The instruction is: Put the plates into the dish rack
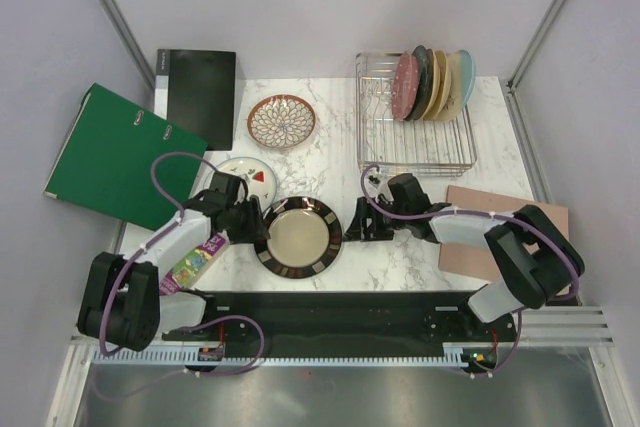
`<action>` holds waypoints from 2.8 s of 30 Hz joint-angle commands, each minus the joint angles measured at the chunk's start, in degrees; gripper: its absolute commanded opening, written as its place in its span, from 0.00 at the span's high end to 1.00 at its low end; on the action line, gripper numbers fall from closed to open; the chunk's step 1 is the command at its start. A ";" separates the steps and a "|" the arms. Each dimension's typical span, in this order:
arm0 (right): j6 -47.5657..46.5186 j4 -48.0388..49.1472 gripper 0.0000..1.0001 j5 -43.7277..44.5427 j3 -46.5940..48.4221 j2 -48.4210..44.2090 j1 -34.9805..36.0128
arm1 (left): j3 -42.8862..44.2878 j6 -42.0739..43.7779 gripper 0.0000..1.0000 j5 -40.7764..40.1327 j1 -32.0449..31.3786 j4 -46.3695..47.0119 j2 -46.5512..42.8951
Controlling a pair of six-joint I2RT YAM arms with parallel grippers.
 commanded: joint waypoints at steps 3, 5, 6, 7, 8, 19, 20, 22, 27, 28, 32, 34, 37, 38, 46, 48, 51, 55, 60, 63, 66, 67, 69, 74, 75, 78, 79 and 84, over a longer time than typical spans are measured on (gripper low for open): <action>6.99 14.27 0.24 -0.39 -1.98 5.12 -0.15 | 0.63 3.21 0.68 7.62 0.30 5.55 6.09; 8.05 15.15 0.24 0.05 -4.09 5.04 -0.15 | 0.02 3.21 0.81 9.73 0.22 6.70 7.50; 8.40 15.76 0.24 0.49 -4.96 4.95 -0.15 | -0.24 3.21 0.86 10.43 0.22 7.13 7.76; 9.01 16.64 0.23 0.49 -6.45 4.77 -0.15 | -0.68 3.12 0.90 11.14 0.22 7.84 7.94; 9.71 18.39 0.23 0.40 -6.99 4.86 -0.15 | -0.86 3.12 0.96 11.49 0.13 8.19 8.11; 13.32 24.20 0.26 -5.66 -5.06 13.29 0.20 | 0.90 2.42 0.98 15.97 -1.98 11.18 13.04; 13.32 24.55 0.26 -6.27 -5.15 13.12 0.20 | 0.90 2.16 0.98 16.32 -2.42 11.70 13.30; 13.50 24.82 0.27 -6.54 -5.59 12.86 0.46 | 0.72 1.37 0.98 16.68 -4.08 13.20 13.56; 11.74 22.62 0.47 -6.10 -5.15 11.89 0.46 | 1.07 1.19 0.98 16.24 -5.67 13.73 13.92; 11.39 22.62 0.50 -6.01 -5.32 11.45 0.46 | 0.99 1.28 0.98 16.07 -5.67 13.82 13.83; 10.95 22.71 0.56 -6.01 -5.33 11.01 0.46 | 0.72 1.19 0.98 16.15 -5.85 14.17 13.83; 11.30 23.41 0.52 -5.40 -5.41 11.53 0.64 | 0.55 1.19 0.98 16.68 -6.20 14.69 13.65; 12.88 25.96 0.55 -5.66 -4.80 13.64 1.43 | 0.37 1.28 0.98 17.47 -6.99 15.14 13.83; 13.23 27.70 0.57 -6.44 -4.71 14.52 1.69 | 0.37 1.28 0.98 17.64 -7.25 15.57 13.92; 10.87 26.14 0.74 -7.33 -3.04 14.97 2.84 | 1.16 1.71 0.98 18.00 -8.22 15.75 15.49; 9.99 24.74 0.86 -8.29 -2.87 14.35 2.84 | 1.60 1.89 0.98 18.00 -8.57 15.84 15.76; 7.18 19.74 1.00 -11.26 -1.29 11.63 2.66 | 3.00 2.50 0.96 16.43 -8.57 14.88 16.03; -0.19 6.75 1.00 -17.76 3.36 3.40 0.21 | 8.43 7.67 0.72 12.64 -8.40 9.88 14.01; -23.29 -27.25 1.00 -21.13 17.04 -5.24 -5.06 | 18.01 15.85 0.50 8.69 -4.80 2.14 8.13; -30.42 -42.04 1.00 -21.83 26.45 -5.95 -8.41 | 22.32 19.29 0.49 7.55 -1.02 0.20 3.48; -30.80 -46.46 1.00 -21.31 33.23 -6.04 -11.22 | 25.32 21.40 0.49 4.13 0.04 0.37 -0.92; -30.54 -46.72 1.00 -20.78 35.00 -5.87 -11.83 | 25.85 22.45 0.48 3.33 0.04 0.72 -1.72; -29.49 -46.55 1.00 -20.16 41.04 -4.21 -12.45 | 26.03 23.25 0.47 0.88 -0.05 2.91 -2.95; -22.19 -40.49 1.00 -14.23 57.05 0.81 -15.00 | 25.06 21.85 0.45 -4.49 -0.05 7.22 -1.30; -22.36 -40.40 1.00 -10.01 64.04 2.90 -15.00 | 25.94 20.62 0.46 -4.50 -0.05 7.23 -0.42; -23.50 -37.08 1.00 7.34 74.44 5.99 -15.09 | 27.78 16.33 0.50 -5.64 -0.05 6.62 3.97; -24.11 -35.92 1.00 10.74 76.22 6.87 -15.09 | 28.31 15.35 0.51 -5.47 -0.05 6.18 4.85; -25.35 -34.78 1.00 41.10 89.76 14.78 -12.37 | 27.71 11.65 0.51 -3.19 -0.05 6.17 6.10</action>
